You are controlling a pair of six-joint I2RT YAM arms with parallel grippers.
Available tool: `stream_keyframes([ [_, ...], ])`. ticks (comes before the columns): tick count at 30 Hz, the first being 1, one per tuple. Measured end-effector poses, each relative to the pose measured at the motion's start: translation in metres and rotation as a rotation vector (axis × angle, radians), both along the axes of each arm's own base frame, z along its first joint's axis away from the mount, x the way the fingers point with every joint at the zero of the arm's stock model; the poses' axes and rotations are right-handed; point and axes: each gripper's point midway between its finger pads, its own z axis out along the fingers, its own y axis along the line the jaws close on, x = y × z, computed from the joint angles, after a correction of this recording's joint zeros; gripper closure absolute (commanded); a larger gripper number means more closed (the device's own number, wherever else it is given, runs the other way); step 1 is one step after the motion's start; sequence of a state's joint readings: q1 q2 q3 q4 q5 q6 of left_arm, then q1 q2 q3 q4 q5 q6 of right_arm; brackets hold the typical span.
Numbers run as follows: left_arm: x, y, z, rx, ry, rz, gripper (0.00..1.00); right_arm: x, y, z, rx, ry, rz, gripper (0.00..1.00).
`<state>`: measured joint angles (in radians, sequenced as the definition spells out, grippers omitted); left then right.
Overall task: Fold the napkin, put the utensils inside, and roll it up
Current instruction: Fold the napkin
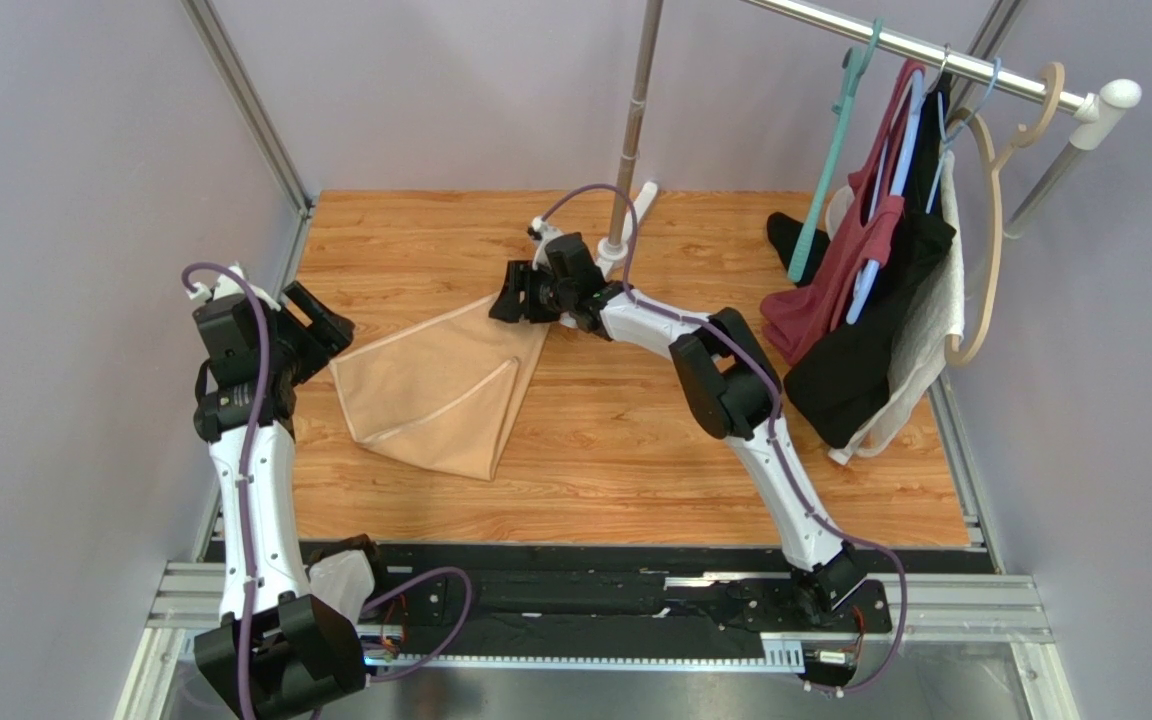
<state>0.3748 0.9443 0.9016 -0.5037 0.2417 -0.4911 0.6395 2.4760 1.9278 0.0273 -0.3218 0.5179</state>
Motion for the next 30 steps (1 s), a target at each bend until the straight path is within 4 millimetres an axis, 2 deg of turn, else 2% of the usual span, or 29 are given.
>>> stream_keyframes([
  [2, 0.000, 0.000, 0.000, -0.001, 0.000, -0.001, 0.20, -0.008, 0.005, -0.014, -0.014, 0.026, 0.013, 0.40],
  [7, 0.000, -0.001, 0.000, -0.003, -0.001, -0.005, 0.20, -0.019, 0.013, -0.017, -0.012, 0.037, 0.015, 0.41],
  [13, 0.001, -0.002, 0.001, -0.007, -0.007, -0.011, 0.20, -0.037, 0.005, -0.018, 0.004, 0.125, -0.043, 0.43],
  [18, 0.001, -0.003, 0.002, -0.013, -0.012, -0.019, 0.20, -0.055, -0.010, -0.019, 0.011, 0.191, -0.154, 0.43],
  [21, 0.001, -0.004, 0.003, -0.019, -0.014, -0.025, 0.20, -0.063, -0.012, -0.020, 0.015, 0.206, -0.224, 0.43],
  [30, 0.001, -0.006, 0.003, -0.026, -0.018, -0.034, 0.20, -0.080, 0.011, -0.018, 0.045, 0.229, -0.404, 0.43],
])
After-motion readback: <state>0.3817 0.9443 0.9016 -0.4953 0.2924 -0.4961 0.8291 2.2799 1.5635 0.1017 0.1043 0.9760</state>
